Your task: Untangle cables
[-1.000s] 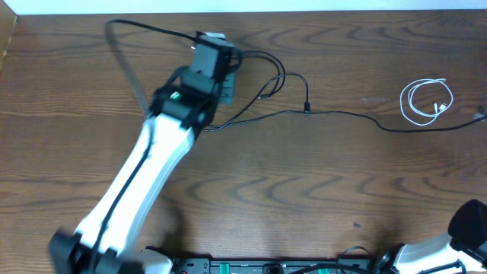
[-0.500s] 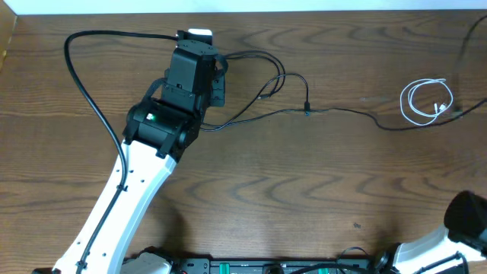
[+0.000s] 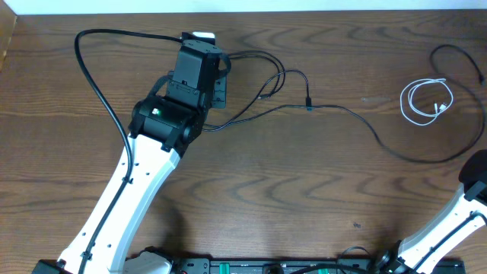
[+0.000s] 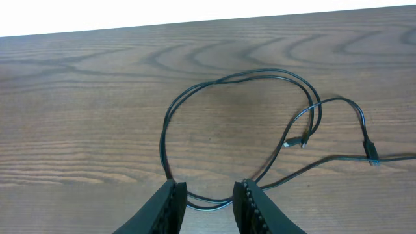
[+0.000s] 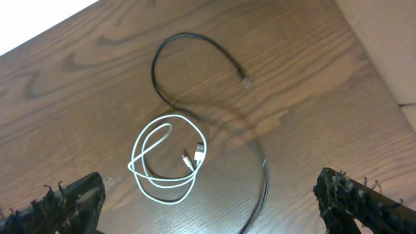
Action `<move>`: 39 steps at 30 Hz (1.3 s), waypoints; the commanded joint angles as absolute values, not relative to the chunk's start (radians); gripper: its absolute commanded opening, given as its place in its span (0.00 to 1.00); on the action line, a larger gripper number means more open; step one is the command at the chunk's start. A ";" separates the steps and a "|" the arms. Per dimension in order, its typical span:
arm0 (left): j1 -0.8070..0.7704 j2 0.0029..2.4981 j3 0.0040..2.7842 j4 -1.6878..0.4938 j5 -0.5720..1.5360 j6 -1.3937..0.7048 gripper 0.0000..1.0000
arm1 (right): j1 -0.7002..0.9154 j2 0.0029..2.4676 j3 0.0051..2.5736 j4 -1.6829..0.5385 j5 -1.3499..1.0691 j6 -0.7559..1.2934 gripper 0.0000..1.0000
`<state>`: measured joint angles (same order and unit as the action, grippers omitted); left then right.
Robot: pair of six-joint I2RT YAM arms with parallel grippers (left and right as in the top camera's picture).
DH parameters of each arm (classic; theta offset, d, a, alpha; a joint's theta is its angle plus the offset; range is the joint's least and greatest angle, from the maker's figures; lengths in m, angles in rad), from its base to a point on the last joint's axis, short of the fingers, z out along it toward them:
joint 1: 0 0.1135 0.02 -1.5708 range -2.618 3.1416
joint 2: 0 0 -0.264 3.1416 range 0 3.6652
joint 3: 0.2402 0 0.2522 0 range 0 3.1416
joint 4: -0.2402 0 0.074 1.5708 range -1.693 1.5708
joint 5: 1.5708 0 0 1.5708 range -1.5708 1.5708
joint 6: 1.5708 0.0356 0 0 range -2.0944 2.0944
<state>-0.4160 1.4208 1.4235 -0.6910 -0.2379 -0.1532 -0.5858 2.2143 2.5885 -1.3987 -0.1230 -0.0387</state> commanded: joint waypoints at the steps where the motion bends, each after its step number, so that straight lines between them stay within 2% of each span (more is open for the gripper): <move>1: -0.414 1.425 1.427 -0.685 -0.236 -0.147 0.30 | -0.567 2.154 2.596 -1.407 -0.234 -0.072 0.99; 6: -0.414 1.425 1.427 -0.675 -0.220 -0.147 0.31 | -0.489 2.125 2.596 -1.411 -0.457 -0.095 0.99; 10: -0.414 1.433 1.427 -0.680 -0.125 -0.147 0.43 | -0.382 2.127 2.595 -1.409 -0.463 -0.095 0.99; 15: -0.414 1.525 1.427 -0.681 0.083 -0.039 0.49 | -0.291 2.127 2.595 -1.414 -0.444 -0.095 0.99; 23: -0.414 1.752 1.427 -0.652 0.149 0.117 0.50 | -0.254 2.127 2.595 -1.477 -0.384 -0.095 0.99; 39: -0.414 2.048 1.427 -0.550 0.141 0.142 0.51 | -0.254 2.127 2.595 -1.523 -0.368 -0.122 0.99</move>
